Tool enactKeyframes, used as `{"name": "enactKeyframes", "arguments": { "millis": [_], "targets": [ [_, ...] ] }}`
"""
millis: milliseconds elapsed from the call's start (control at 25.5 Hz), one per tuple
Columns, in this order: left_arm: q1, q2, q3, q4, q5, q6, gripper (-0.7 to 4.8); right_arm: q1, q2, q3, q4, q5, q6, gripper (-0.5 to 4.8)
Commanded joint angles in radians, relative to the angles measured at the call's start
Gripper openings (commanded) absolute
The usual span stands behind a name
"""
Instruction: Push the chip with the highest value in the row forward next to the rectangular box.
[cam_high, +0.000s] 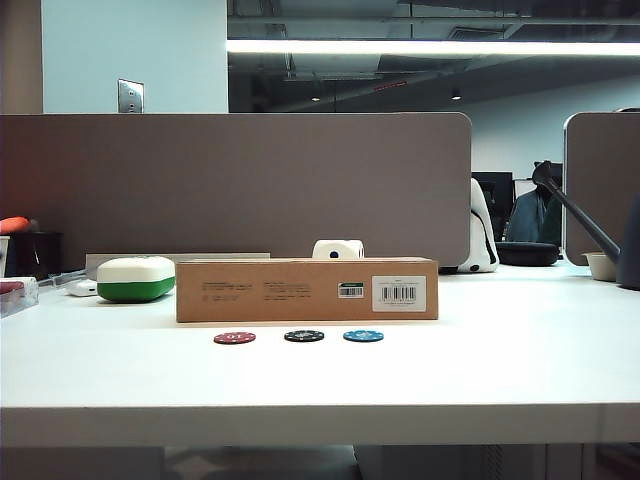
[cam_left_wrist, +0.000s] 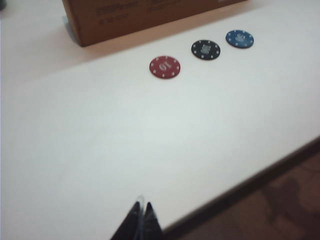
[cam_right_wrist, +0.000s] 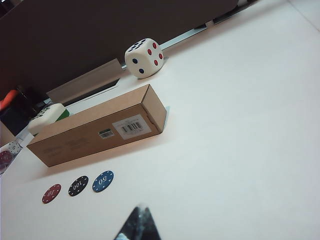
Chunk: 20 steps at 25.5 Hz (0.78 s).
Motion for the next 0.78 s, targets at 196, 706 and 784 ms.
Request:
{"name": "enactKeyframes", "arguments": {
  "millis": [196, 706, 784],
  "targets": [
    [-0.010, 0.326, 0.106, 0.258, 0.002, 0.000, -0.05, 0.000, 0.000, -0.005, 0.009, -0.033, 0.035, -0.09],
    [-0.082, 0.505, 0.151, 0.291, 0.004, 0.000, -0.05, 0.000, 0.000, -0.005, 0.010, -0.158, 0.034, -0.09],
    [-0.082, 0.505, 0.151, 0.330, 0.002, 0.000, -0.05, 0.000, 0.000, -0.005, 0.010, -0.241, 0.034, -0.04]
  ]
}}
